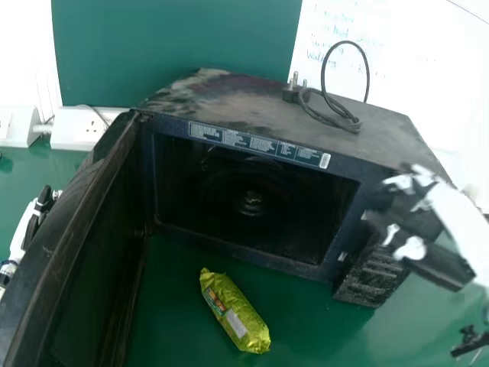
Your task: Put biscuit inside oven
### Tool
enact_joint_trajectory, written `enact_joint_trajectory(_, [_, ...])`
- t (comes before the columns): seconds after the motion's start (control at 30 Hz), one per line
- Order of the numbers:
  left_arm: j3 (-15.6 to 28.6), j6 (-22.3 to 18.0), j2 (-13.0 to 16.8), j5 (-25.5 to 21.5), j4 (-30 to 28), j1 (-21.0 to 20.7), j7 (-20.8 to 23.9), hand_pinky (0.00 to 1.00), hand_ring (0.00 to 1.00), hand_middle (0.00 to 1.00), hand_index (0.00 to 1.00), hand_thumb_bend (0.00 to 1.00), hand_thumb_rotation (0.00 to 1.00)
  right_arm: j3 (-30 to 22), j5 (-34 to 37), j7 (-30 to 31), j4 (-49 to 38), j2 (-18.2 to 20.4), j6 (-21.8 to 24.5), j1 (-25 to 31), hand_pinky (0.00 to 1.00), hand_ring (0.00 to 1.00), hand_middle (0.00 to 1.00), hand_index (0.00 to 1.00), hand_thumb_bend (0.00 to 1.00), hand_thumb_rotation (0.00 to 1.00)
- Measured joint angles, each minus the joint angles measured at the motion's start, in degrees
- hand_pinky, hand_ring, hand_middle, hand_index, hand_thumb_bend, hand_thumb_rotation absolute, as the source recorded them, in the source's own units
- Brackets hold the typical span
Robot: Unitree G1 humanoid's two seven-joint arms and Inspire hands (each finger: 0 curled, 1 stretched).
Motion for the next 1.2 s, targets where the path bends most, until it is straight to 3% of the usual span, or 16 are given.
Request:
enact_joint_trajectory(0.1, [0.0,-0.01,0.0,-0.01,0.0,0.0,-0.05,0.33,0.39,0.44,0.49,0.52,0.08,1.73,3.24,0.21,0.02,-0.67,1.67,-0.51,0.43,0.63,0.73,0.82,0.85,0.52])
enact_joint_trajectory(0.2, [0.0,0.0,0.0,0.03,-0.01,0.0,0.12,0.33,0.39,0.44,0.49,0.52,0.08,2.64,2.5,0.58,-0.04,-2.84,0.5,-0.56,0.46,0.62,0.7,0.79,0.88,0.59])
enact_joint_trajectory(0.37, [0.01,0.01,-0.02,-0.09,-0.01,0.0,-0.15,0.33,0.39,0.44,0.49,0.52,0.08,6.23,-1.67,0.07,0.79,-4.69,-6.83,-0.64,0.41,0.55,0.62,0.75,0.98,0.6])
enact_joint_trajectory(0.47, [0.01,0.01,-0.06,-0.1,-0.03,0.01,-0.16,0.33,0.39,0.44,0.49,0.52,0.08,9.19,0.56,0.02,3.66,-4.72,-11.24,-1.83,0.4,0.54,0.62,0.75,0.96,0.63])
enact_joint_trajectory(0.53, [0.01,0.01,-0.13,-0.1,-0.03,0.01,-0.15,0.33,0.39,0.44,0.49,0.52,0.08,10.55,1.18,-0.01,5.18,-4.45,-14.65,-2.21,0.46,0.6,0.66,0.76,0.94,0.62])
enact_joint_trajectory(0.67, [0.01,0.01,-0.17,-0.04,-0.09,0.01,0.05,0.33,0.39,0.44,0.49,0.52,0.08,11.71,-1.65,0.04,4.7,-5.8,-15.3,-2.44,0.52,0.63,0.66,0.74,0.95,0.6])
enact_joint_trajectory(0.73, [0.01,0.02,-0.21,-0.04,-0.11,0.01,0.05,0.33,0.39,0.44,0.49,0.52,0.08,13.07,-3.91,-1.12,4.57,-5.89,-17.27,-2.63,0.46,0.59,0.63,0.71,0.98,0.59])
enact_joint_trajectory(0.8, [0.01,0.02,-0.23,-0.05,-0.11,0.01,0.03,0.33,0.39,0.44,0.49,0.52,0.08,14.96,-5.94,-2.15,4.1,-5.58,-18.38,-2.69,0.47,0.61,0.66,0.74,0.96,0.63])
enact_joint_trajectory(0.87, [0.01,0.01,-0.24,-0.07,-0.13,0.01,-0.01,0.33,0.39,0.44,0.49,0.52,0.08,16.08,-5.77,0.76,2.91,-8.16,-14.73,-3.22,0.56,0.7,0.75,0.81,0.9,0.7])
enact_joint_trajectory(0.97, [0.0,0.01,-0.28,-0.01,-0.32,0.03,0.05,0.33,0.39,0.44,0.49,0.52,0.08,16.67,-4.88,6.64,1.02,-15.69,-6.98,-5.72,0.63,0.76,0.79,0.82,0.87,0.69])
enact_joint_trajectory(1.03, [-0.01,0.02,-0.31,0.1,-0.58,0.08,0.48,0.33,0.39,0.44,0.49,0.52,0.08,17.73,-4.37,7.32,0.0,-17.04,-4.34,-7.26,0.61,0.75,0.79,0.82,0.87,0.69])
enact_joint_trajectory(1.2, [-0.07,0.02,-0.4,0.15,-1.79,0.24,0.99,0.33,0.38,0.45,0.49,0.52,0.08,21.84,-6.51,7.31,-0.6,-17.77,-2.89,-8.5,0.68,0.8,0.84,0.86,0.92,0.71])
